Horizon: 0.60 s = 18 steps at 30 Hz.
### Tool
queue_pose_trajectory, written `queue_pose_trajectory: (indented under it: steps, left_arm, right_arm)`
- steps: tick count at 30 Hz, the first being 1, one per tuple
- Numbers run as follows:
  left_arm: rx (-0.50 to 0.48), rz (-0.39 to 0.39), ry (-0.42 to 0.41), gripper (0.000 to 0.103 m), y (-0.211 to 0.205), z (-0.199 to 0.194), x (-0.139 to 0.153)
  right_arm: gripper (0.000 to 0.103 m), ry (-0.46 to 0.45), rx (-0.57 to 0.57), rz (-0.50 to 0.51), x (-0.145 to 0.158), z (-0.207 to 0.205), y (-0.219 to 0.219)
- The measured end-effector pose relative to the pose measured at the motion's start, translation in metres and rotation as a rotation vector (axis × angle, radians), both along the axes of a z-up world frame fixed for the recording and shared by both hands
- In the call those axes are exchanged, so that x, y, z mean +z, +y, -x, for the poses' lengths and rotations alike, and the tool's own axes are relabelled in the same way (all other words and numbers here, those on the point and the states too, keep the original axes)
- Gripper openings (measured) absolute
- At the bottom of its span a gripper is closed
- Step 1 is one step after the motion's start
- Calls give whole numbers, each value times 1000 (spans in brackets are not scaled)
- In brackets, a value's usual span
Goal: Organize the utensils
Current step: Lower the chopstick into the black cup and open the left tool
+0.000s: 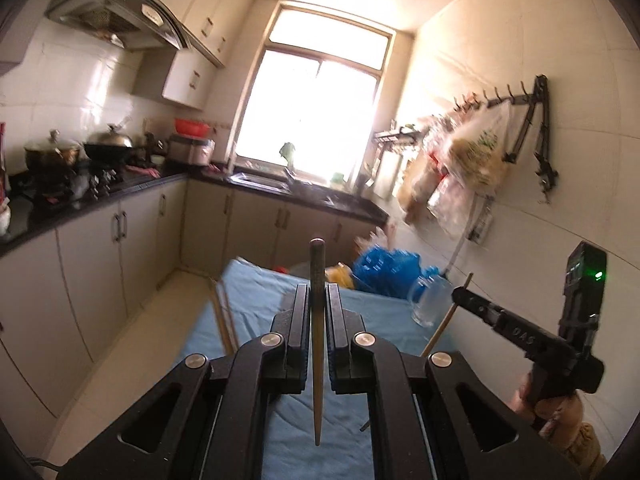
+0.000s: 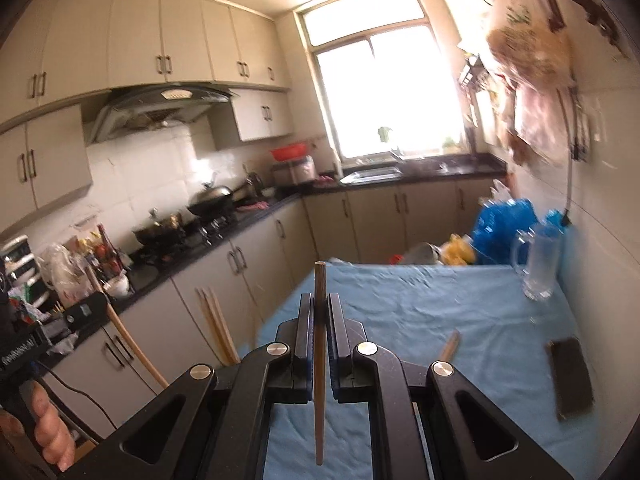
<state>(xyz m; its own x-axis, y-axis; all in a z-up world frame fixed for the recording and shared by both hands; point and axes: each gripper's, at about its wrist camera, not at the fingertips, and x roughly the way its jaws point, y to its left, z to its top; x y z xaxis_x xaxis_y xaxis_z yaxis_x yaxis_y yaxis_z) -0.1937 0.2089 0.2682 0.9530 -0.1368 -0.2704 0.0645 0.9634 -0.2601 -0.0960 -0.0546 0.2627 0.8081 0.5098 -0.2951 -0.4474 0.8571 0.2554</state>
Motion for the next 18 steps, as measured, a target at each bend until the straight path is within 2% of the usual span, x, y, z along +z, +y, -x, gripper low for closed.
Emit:
queue_pose_trajectory:
  steps: [4,10,14,18]
  left_arm:
    - [61,-27,-22,7,18,-12,10]
    - [113,-34,1,7,40,-43,13]
    - [146,-55,37,7,46,-68,-1]
    - [142,-58,125,7,48,-92,-26]
  right_arm:
    - [6,-32,32,-42,18,-12,29]
    - [6,-27,61,-82,25,-36,69]
    - [6,-4,67,-59,12,-52,95]
    - [6,64,77,-11,-12,-69,113]
